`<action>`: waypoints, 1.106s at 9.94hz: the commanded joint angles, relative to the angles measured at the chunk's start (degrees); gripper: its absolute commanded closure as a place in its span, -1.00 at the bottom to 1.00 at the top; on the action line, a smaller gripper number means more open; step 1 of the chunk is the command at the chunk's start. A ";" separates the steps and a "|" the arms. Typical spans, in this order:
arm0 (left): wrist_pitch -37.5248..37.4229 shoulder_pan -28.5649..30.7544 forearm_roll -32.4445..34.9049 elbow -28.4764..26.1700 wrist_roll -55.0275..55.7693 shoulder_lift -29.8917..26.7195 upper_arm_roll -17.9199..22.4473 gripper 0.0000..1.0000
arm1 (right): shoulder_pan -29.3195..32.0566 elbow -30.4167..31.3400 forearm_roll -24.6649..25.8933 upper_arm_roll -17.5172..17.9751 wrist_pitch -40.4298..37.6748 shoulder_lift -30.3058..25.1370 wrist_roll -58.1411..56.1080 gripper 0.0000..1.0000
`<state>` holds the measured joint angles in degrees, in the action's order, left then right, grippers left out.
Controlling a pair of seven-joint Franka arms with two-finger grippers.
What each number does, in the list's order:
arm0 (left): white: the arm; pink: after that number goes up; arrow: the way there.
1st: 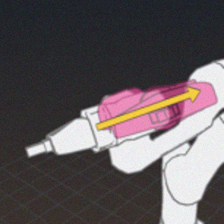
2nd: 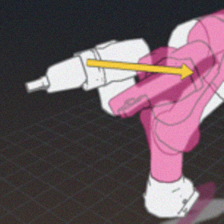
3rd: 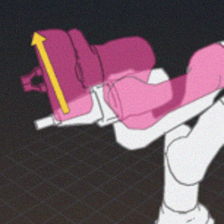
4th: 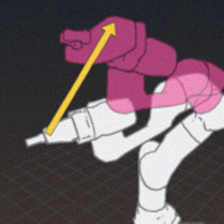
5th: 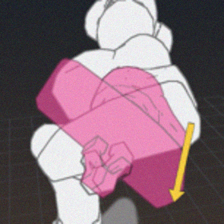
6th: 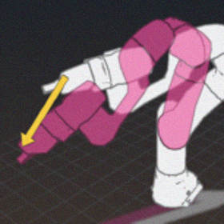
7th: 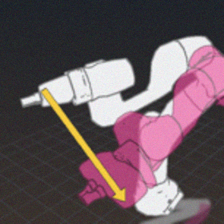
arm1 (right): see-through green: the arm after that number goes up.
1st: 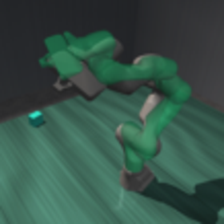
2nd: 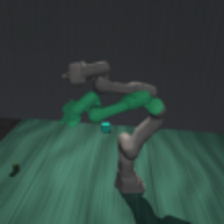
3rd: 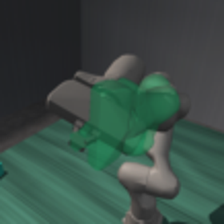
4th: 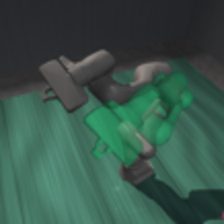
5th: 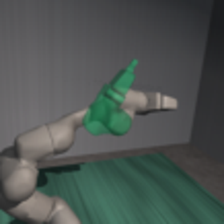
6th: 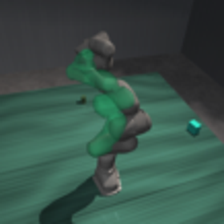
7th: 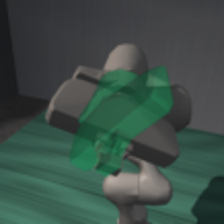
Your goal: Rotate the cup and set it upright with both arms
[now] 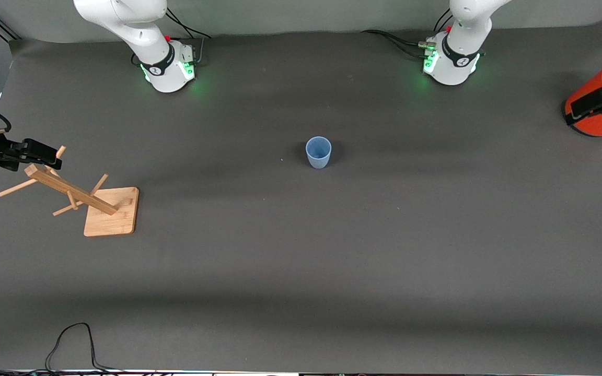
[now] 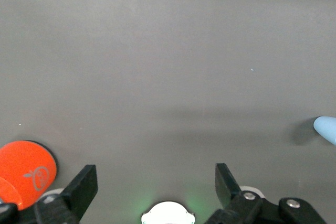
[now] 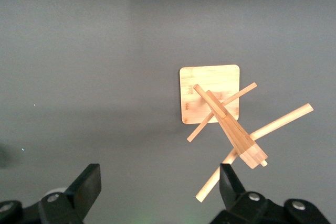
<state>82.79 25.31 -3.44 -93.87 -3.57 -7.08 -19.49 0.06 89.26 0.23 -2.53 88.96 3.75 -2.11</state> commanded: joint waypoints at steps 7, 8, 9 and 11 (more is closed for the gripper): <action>4.39 -17.67 4.14 -3.51 -1.96 -0.48 13.33 -1.00 | 0.02 0.65 0.21 -0.02 0.42 -0.76 -1.23 -1.00; 5.36 -17.67 4.23 -3.42 -1.97 -0.22 13.33 -1.00 | 0.02 0.57 0.21 -0.02 0.42 -0.76 -1.23 -1.00; 5.98 -17.75 4.23 -3.51 -1.97 0.22 13.33 -1.00 | 0.02 0.57 0.21 -0.02 0.42 -0.76 -1.32 -1.00; 6.86 -18.37 4.14 -3.42 -1.88 1.01 13.16 -1.00 | 0.02 0.57 0.21 -0.02 0.42 -0.76 -1.23 -1.00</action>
<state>88.68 8.44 0.22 -97.04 -4.69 -6.28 -7.06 0.05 89.25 0.23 -2.53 88.96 3.75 -2.12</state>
